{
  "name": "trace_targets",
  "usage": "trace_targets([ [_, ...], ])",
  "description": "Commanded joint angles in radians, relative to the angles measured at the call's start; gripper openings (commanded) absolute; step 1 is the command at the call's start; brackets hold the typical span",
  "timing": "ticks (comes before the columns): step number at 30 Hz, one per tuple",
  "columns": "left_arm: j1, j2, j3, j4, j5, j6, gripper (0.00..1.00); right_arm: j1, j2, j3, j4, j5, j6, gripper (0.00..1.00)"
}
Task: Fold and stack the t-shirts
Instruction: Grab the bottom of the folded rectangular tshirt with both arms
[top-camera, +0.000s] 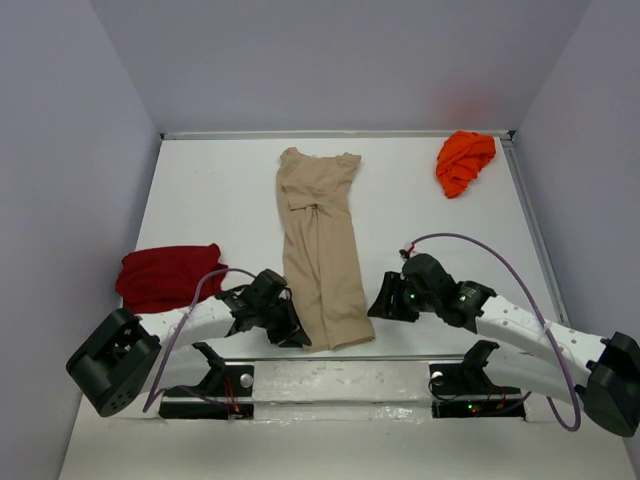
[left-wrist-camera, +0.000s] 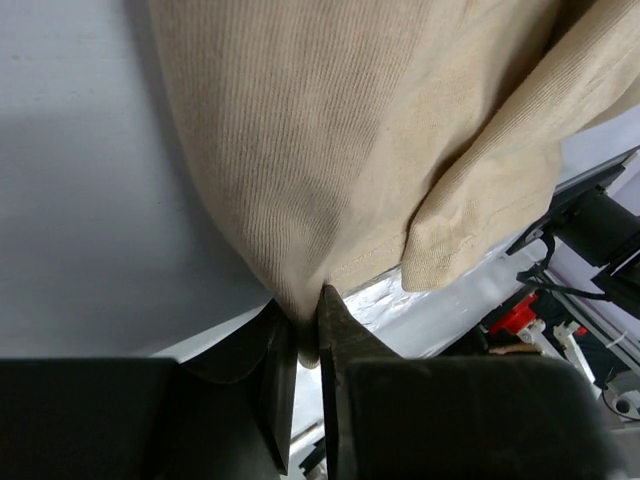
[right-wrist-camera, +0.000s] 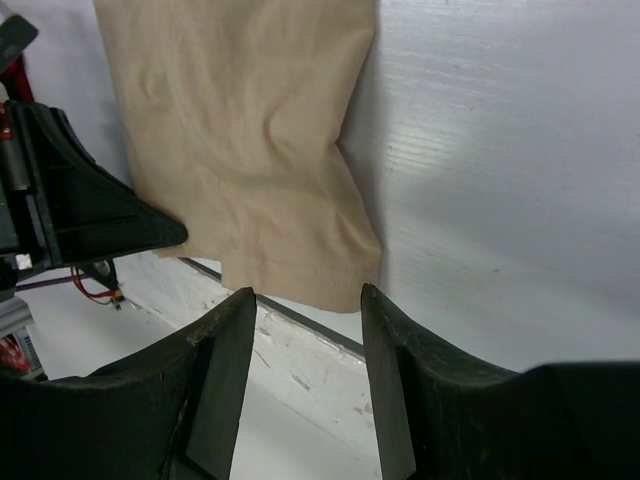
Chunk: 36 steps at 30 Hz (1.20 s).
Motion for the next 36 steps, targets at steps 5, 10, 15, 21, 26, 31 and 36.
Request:
trace_targets([
  [5,-0.004,-0.009,0.001,-0.046,-0.017,0.035,0.22,-0.006,0.037,-0.045,0.082,-0.018,0.038,0.52],
  [10,-0.004,-0.018,0.058,-0.108,-0.031,0.065,0.29,-0.006,0.037,-0.085,0.111,-0.024,0.046,0.5],
  [15,-0.005,-0.03,0.083,-0.128,-0.03,0.068,0.42,-0.006,0.077,-0.082,0.111,-0.049,0.05,0.5],
  [21,-0.005,-0.032,0.1,-0.151,-0.021,0.077,0.52,-0.006,0.071,-0.097,0.134,-0.049,0.046,0.5],
  [26,-0.005,-0.056,0.12,-0.213,-0.03,0.08,0.76,-0.006,0.057,-0.1,0.129,-0.032,0.054,0.49],
  [31,-0.005,-0.124,0.094,-0.237,-0.022,0.04,0.8,-0.006,0.072,-0.091,0.125,-0.032,0.041,0.49],
  [36,-0.013,-0.199,0.054,-0.238,-0.002,-0.023,0.8,-0.006,0.066,-0.077,0.111,-0.021,0.034,0.49],
])
